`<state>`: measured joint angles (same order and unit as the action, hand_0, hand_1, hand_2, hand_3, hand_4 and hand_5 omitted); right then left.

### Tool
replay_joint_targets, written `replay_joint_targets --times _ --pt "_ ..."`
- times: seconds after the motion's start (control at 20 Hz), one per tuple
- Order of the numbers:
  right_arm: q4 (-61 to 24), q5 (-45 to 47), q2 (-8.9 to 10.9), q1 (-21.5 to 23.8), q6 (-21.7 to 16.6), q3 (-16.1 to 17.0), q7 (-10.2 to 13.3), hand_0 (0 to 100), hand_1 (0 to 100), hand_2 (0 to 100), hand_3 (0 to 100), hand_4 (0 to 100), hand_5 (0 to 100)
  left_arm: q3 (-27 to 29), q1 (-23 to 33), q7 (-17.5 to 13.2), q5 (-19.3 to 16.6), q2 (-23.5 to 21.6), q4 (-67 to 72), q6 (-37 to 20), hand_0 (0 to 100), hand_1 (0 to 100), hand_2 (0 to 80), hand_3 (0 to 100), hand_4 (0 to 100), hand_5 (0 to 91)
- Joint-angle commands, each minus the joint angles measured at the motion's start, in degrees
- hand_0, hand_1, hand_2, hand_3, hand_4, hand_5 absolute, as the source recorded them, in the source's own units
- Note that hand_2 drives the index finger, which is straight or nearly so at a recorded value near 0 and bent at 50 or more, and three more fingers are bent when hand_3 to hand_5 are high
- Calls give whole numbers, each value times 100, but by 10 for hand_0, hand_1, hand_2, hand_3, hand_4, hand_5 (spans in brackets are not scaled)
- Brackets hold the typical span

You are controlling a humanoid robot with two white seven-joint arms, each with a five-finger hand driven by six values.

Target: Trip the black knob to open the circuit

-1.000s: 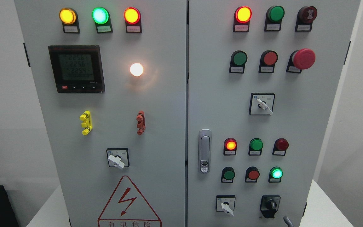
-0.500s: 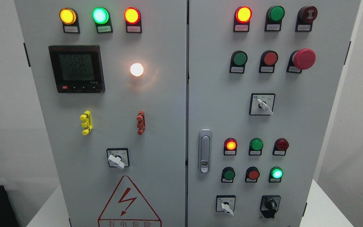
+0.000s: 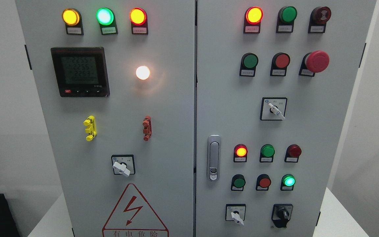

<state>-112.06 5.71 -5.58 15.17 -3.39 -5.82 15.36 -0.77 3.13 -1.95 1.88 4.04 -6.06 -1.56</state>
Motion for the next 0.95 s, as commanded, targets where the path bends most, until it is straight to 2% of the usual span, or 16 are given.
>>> replay_joint_targets --times 0.0,0.9 --pt "-176 17 -22 21 -127 -33 -41 0 60 0 91 16 0 7 -14 1 14 9 -1 -11 120 389 0 0 0 0" --pt "-281 17 -13 179 -224 -148 -50 0 54 0 85 0 0 7 -23 1 14 9 -1 -2 120 389 0 0 0 0"
